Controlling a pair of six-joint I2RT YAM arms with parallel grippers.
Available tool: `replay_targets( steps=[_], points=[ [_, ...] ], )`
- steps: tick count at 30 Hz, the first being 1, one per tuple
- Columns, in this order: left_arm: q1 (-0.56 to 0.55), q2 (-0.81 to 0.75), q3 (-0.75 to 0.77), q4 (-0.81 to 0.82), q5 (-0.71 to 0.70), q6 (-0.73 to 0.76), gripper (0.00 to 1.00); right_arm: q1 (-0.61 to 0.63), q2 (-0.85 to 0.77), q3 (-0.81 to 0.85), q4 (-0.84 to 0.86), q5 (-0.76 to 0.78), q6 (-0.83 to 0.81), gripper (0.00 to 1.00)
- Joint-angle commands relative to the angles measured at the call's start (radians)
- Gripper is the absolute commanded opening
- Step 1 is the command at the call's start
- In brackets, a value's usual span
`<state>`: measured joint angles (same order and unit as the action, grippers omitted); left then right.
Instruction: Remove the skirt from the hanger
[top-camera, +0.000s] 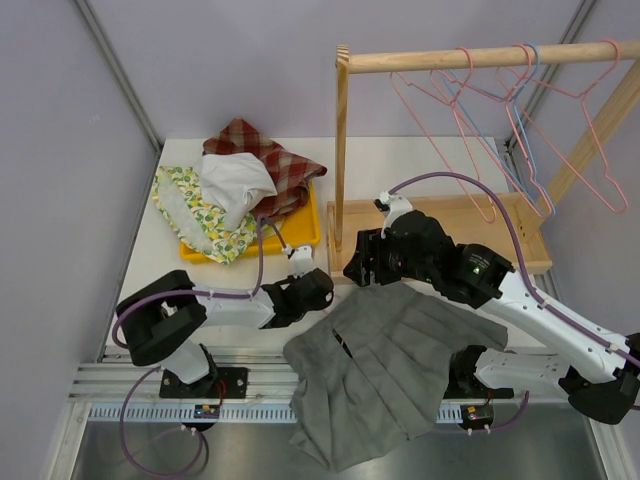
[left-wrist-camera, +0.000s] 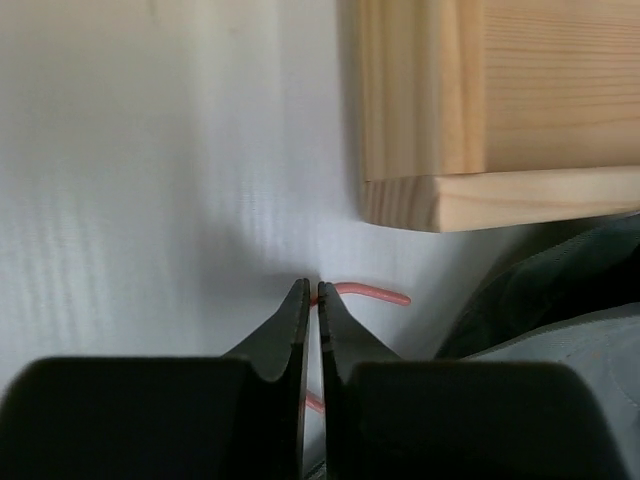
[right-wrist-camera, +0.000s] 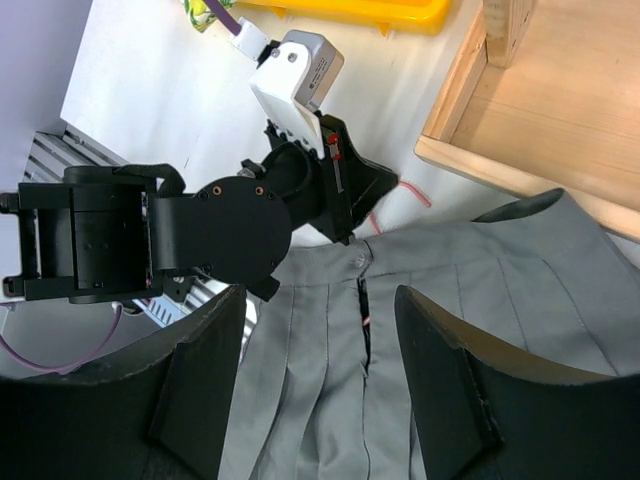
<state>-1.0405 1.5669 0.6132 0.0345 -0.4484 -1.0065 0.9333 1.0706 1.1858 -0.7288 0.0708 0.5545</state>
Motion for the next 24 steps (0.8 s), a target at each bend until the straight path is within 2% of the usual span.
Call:
replay_targets(
  steps=[1, 6, 8, 13, 16, 17, 18, 19, 20, 23, 24],
  points=[
    [-0.044, 0.169, -0.136, -0.289, 0.255, -0.043, 0.02, 0.006, -0.018, -0.003, 0.037, 0.026, -0.007, 0.69],
    [-0.052, 0.177, -0.130, -0.286, 0.241, -0.029, 0.00, 0.006, -0.023, 0.000, 0.037, 0.030, -0.004, 0.69],
    [-0.072, 0.129, -0.103, -0.333, 0.217, -0.030, 0.00, 0.007, -0.021, 0.006, 0.031, 0.030, -0.002, 0.69],
    [-0.121, -0.045, 0.045, -0.632, 0.087, -0.009, 0.00, 0.006, -0.017, 0.018, 0.020, 0.037, -0.002, 0.69],
    [-0.133, -0.178, 0.124, -0.763, 0.048, -0.003, 0.00, 0.006, 0.002, 0.038, 0.014, 0.026, -0.004, 0.69],
    [-0.135, -0.209, 0.137, -0.794, 0.040, -0.009, 0.03, 0.007, 0.006, 0.049, 0.012, 0.024, -0.005, 0.69],
    [-0.138, -0.272, 0.148, -0.818, 0.036, -0.020, 0.11, 0.006, 0.018, 0.054, 0.011, 0.021, -0.004, 0.69],
    [-0.150, -0.301, 0.146, -0.850, 0.042, -0.021, 0.23, 0.006, 0.022, 0.057, 0.012, 0.017, -0.005, 0.69],
    [-0.157, -0.330, 0.143, -0.861, 0.048, -0.026, 0.47, 0.007, 0.026, 0.058, 0.012, 0.015, -0.005, 0.70],
    [-0.199, -0.441, 0.117, -0.903, 0.076, -0.053, 0.72, 0.006, 0.046, 0.042, 0.025, 0.003, 0.004, 0.74],
    [-0.211, -0.464, 0.112, -0.918, 0.088, -0.082, 0.88, 0.006, 0.063, 0.032, 0.029, -0.012, 0.013, 0.76]
  ],
)
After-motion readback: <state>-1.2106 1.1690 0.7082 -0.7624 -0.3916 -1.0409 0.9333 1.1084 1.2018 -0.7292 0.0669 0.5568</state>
